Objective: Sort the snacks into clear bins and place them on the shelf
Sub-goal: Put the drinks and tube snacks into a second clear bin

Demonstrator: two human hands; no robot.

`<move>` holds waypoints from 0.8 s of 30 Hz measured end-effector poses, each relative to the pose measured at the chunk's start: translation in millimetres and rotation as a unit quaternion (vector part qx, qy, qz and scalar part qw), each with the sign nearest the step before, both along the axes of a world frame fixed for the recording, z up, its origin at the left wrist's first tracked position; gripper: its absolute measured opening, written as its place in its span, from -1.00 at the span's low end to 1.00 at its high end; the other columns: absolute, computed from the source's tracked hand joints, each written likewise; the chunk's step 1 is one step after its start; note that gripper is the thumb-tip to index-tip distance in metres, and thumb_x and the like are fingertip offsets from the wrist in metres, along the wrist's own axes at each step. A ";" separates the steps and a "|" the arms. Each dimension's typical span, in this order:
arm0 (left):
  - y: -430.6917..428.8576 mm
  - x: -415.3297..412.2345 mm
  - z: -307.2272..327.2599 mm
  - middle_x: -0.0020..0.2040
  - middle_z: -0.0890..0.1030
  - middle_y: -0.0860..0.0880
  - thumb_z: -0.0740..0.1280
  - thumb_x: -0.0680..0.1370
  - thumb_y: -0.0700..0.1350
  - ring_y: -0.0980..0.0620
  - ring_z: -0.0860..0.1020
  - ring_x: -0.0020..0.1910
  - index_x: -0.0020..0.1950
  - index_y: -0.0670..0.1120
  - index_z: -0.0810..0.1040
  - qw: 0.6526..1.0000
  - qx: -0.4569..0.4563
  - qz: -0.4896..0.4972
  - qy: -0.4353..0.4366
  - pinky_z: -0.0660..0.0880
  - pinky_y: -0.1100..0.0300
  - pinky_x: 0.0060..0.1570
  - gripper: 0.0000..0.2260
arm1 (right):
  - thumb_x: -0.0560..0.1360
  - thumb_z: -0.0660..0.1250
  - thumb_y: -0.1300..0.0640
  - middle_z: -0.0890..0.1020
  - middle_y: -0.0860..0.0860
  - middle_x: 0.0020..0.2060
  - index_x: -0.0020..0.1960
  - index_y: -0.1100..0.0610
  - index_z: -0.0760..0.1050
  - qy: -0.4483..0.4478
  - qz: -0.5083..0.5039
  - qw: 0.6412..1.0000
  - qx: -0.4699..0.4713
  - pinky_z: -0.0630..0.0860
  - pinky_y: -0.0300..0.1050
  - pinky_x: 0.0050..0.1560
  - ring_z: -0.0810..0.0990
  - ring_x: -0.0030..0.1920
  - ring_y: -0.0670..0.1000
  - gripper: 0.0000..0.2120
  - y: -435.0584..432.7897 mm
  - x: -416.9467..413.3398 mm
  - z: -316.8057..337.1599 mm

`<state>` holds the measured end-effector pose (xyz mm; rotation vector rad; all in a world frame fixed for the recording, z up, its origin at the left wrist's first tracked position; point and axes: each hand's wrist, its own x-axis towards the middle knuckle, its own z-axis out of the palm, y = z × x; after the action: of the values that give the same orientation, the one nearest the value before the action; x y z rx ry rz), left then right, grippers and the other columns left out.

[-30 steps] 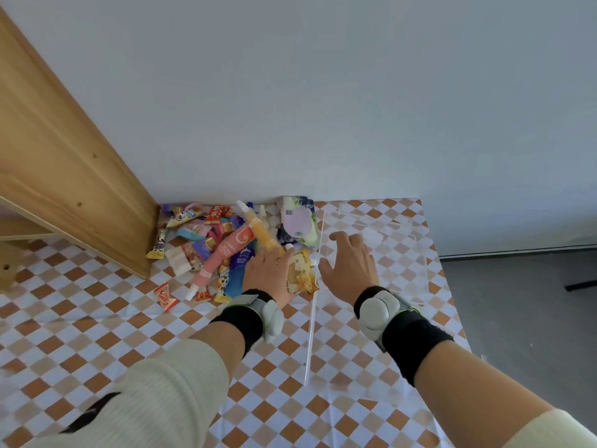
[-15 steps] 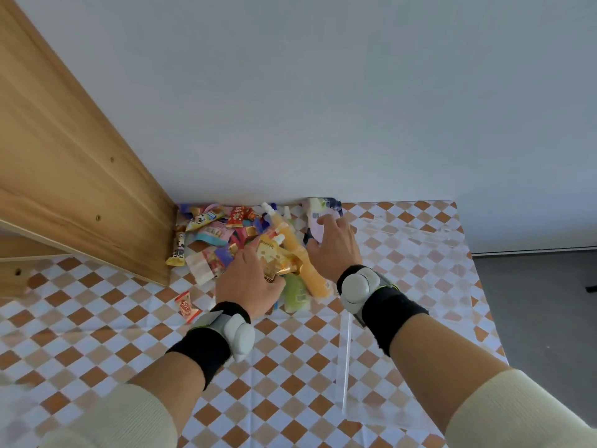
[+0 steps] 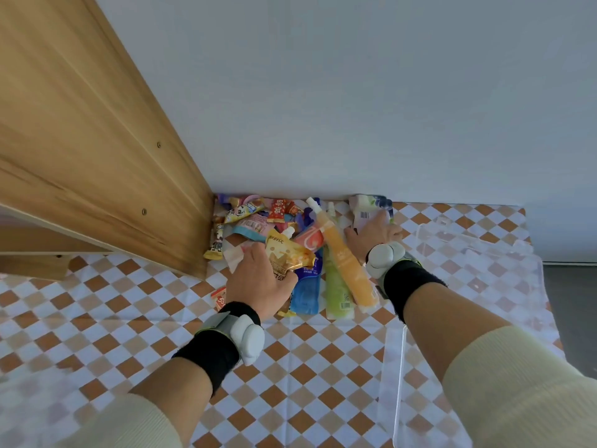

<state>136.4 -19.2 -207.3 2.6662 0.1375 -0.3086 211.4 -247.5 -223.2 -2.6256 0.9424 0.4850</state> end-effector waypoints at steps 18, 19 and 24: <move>-7.7 -25.2 56.2 0.11 0.48 -0.05 0.34 0.42 0.25 -0.10 0.55 -0.02 0.21 -0.11 0.30 0.999 0.012 -0.004 -0.037 0.57 -0.01 -0.15 -0.43 | 0.53 0.23 -0.06 0.47 0.27 0.19 0.52 0.01 0.05 -0.149 0.147 0.976 0.062 0.48 0.19 0.13 0.49 0.16 0.32 -0.36 10.9 -30.1 95.6; -9.4 -24.7 57.6 0.12 0.48 -0.07 0.34 0.42 0.25 -0.11 0.56 -0.01 0.22 -0.13 0.30 0.999 0.013 -0.005 -0.033 0.56 0.00 -0.17 -0.42 | 0.52 0.22 -0.06 0.47 0.26 0.17 0.51 -0.03 0.05 -0.152 0.156 0.973 0.070 0.49 0.19 0.12 0.49 0.14 0.32 -0.37 12.7 -33.3 98.9; -44.3 -58.7 89.1 0.05 0.49 -0.04 0.28 0.39 0.30 -0.09 0.50 -0.12 0.16 -0.08 0.28 0.999 0.003 -0.009 -0.033 0.40 0.09 -0.26 -0.44 | 0.48 0.22 -0.09 0.48 0.21 0.12 0.46 -0.12 0.11 -0.169 0.155 0.969 0.096 0.52 0.22 0.07 0.50 0.05 0.29 -0.40 -7.8 -96.2 125.0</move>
<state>77.7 -63.5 -118.2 2.6807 0.0947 -0.2245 115.2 -255.3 -98.2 -2.5693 0.3620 0.1741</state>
